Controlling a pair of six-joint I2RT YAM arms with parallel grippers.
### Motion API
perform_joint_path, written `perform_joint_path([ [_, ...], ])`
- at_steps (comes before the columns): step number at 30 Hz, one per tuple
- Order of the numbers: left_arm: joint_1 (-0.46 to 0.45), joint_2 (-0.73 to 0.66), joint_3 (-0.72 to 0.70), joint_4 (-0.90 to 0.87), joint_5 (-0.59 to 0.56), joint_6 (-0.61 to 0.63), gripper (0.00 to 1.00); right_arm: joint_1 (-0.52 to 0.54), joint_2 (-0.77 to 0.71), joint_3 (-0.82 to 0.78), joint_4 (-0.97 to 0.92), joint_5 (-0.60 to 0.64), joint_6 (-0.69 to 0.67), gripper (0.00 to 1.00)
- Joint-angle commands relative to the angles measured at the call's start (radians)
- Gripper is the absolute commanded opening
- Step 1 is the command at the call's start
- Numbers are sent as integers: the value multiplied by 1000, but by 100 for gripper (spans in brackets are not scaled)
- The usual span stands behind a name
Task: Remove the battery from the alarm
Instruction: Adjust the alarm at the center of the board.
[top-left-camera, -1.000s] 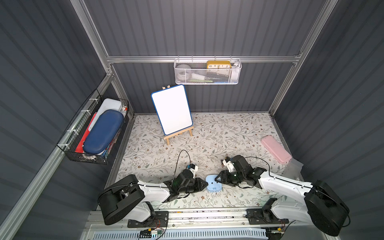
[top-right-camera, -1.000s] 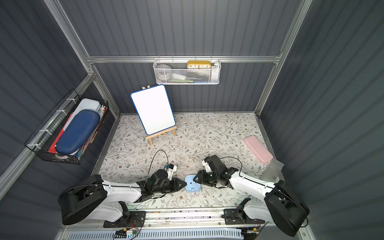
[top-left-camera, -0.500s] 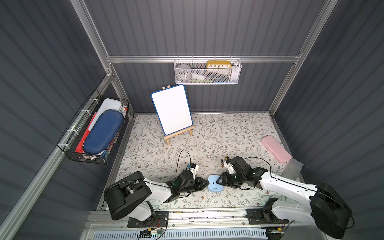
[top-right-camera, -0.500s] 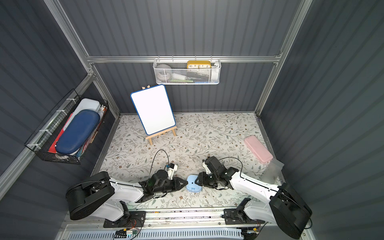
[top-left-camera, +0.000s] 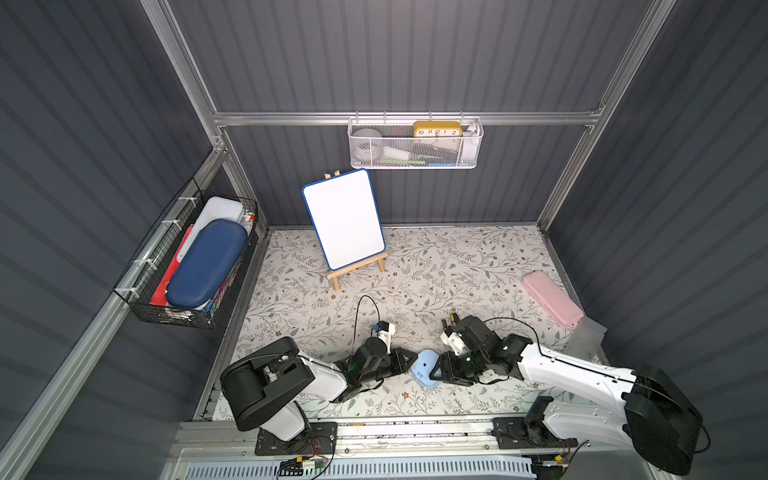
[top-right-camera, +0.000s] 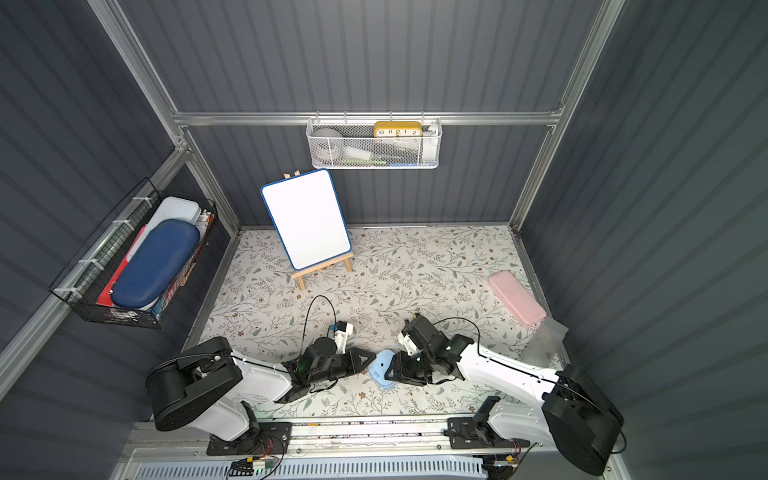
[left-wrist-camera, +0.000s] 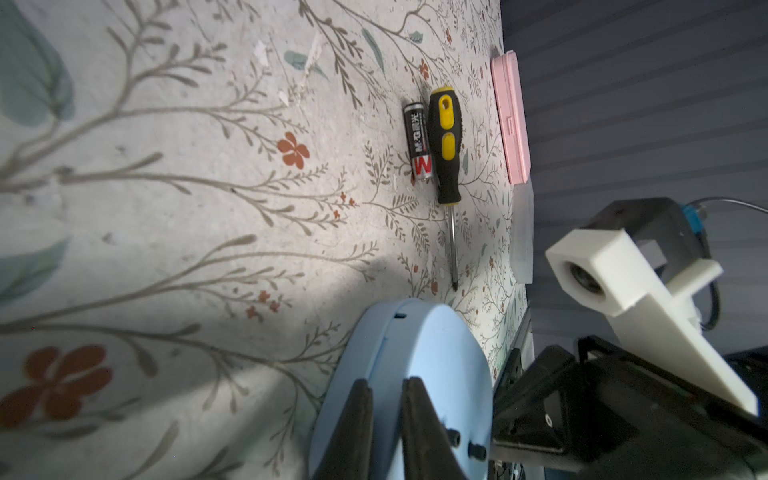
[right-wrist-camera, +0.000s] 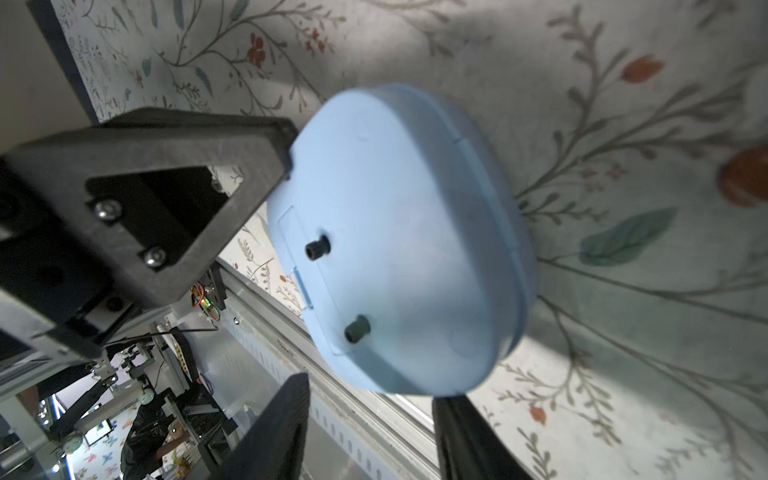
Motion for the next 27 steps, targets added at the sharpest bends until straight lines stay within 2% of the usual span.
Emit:
perform_joint_path([
  [1,-36,66,-32,-274,100,19,15,2,-31,88,187,-4,-46,51],
  [5,-39,58,-36,-275,97,16,15,2,-21,98,147,48,-86,51],
  [10,-41,37,-33,-288,91,15,15,2,24,80,184,19,-68,51],
  [27,-42,-52,8,-410,48,25,16,2,24,22,197,35,-56,51],
])
